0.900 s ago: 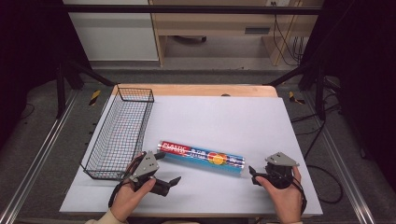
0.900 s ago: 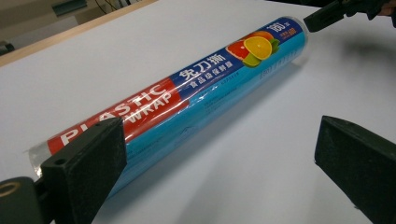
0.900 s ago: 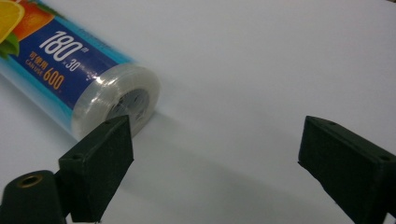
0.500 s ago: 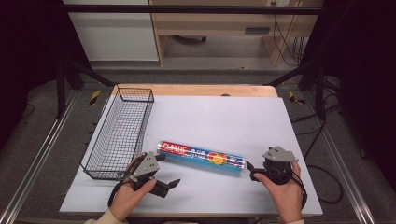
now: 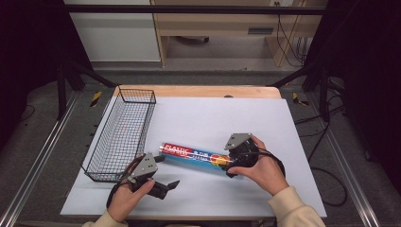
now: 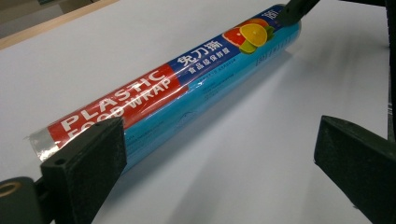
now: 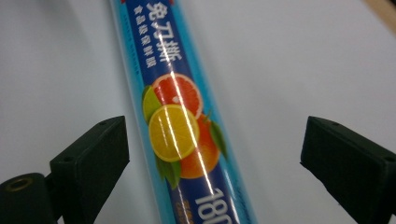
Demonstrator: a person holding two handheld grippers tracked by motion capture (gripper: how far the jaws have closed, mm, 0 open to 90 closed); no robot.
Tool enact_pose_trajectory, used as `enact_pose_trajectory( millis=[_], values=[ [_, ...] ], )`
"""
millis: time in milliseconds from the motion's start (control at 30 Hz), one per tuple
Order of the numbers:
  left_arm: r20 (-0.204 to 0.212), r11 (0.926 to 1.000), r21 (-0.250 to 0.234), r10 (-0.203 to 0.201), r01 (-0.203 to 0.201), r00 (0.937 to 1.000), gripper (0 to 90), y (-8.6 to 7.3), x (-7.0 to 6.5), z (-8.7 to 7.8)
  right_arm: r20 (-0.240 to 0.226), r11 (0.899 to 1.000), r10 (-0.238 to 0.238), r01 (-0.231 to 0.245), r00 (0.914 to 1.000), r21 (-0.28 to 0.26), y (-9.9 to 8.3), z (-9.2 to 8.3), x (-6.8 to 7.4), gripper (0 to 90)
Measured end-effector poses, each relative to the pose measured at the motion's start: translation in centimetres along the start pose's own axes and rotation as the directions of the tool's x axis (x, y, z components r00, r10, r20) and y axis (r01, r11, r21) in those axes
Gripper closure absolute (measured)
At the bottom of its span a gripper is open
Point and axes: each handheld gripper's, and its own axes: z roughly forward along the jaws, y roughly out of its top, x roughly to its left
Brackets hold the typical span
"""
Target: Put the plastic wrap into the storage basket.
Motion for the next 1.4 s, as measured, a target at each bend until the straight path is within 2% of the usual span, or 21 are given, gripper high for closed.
enact_pose_trajectory(
  millis=[133,167,200,267,467,700,733,833,900,1033,1100,1133,1267,1400],
  values=[
    [0.006,1.0,0.007,0.0,0.0,1.0,2.6,0.0,0.1,0.0,-0.066,0.998,-0.017,0.021,0.9977,0.052,-0.4,2.2,-0.3,8.6],
    [0.006,1.0,0.007,0.0,0.0,1.0,2.6,0.0,0.1,0.0,-0.066,0.998,-0.017,0.021,0.9977,0.052,-0.4,2.2,-0.3,8.6],
    [0.008,1.0,0.01,0.002,-0.002,1.0,2.7,0.0,0.1,0.1,-0.091,0.998,-0.022,0.027,0.9956,0.054,-0.5,2.9,-0.3,9.2],
    [0.009,0.9999,0.012,0.004,-0.004,0.9999,2.7,0.0,0.1,0.1,-0.111,0.997,-0.034,0.041,0.9932,0.06,-0.5,3.4,-0.3,11.1],
    [0.015,0.9998,0.019,0.002,-0.003,0.9999,2.9,-0.1,0.1,0.2,-0.157,0.997,-0.027,0.037,0.9872,0.061,-0.1,4.5,-0.4,11.0],
    [0.022,0.9996,0.027,0.007,-0.007,0.9997,3.1,-0.1,0.0,0.3,-0.171,0.996,-0.027,0.04,0.9848,0.076,0.0,5.3,-0.3,11.5],
    [0.024,0.9996,0.028,0.006,-0.006,0.9997,3.1,-0.2,0.0,0.3,-0.179,0.994,-0.022,0.04,0.9837,0.097,0.0,5.6,-0.4,12.1],
    [0.025,0.9996,0.029,0.005,-0.005,0.9997,3.3,-0.1,0.0,0.2,-0.191,0.993,-0.013,0.035,0.9816,0.11,0.1,5.7,-0.5,13.4],
    [0.024,0.9995,0.032,0.004,-0.005,0.9997,3.3,-0.1,0.0,0.3,-0.191,0.989,-0.001,0.03,0.9815,0.146,0.2,5.8,-0.5,14.5],
    [0.026,0.9993,0.036,0.003,-0.004,0.9996,3.4,-0.2,0.0,0.3,-0.19,0.983,-0.015,0.049,0.9816,0.176,0.4,6.1,-0.5,19.7],
    [0.028,0.9993,0.036,0.004,-0.005,0.9996,3.4,-0.1,0.0,0.3,-0.206,0.979,-0.042,0.082,0.9776,0.188,0.6,6.5,-0.5,25.1],
    [0.028,0.9993,0.036,0.004,-0.005,0.9996,3.5,-0.1,0.0,0.3,-0.208,0.978,-0.031,0.073,0.9776,0.197,0.6,6.5,-0.4,26.7],
    [0.031,0.9993,0.037,0.006,-0.007,0.9995,3.7,-0.1,0.1,0.2,-0.208,0.97,-0.061,0.107,0.9761,0.217,0.8,6.6,-0.3,28.9],
    [0.025,0.9994,0.034,0.008,-0.009,0.9997,3.9,0.2,0.3,-0.1,-0.204,0.972,-0.084,0.125,0.9754,0.198,0.7,6.6,-0.2,30.0]
  ],
)
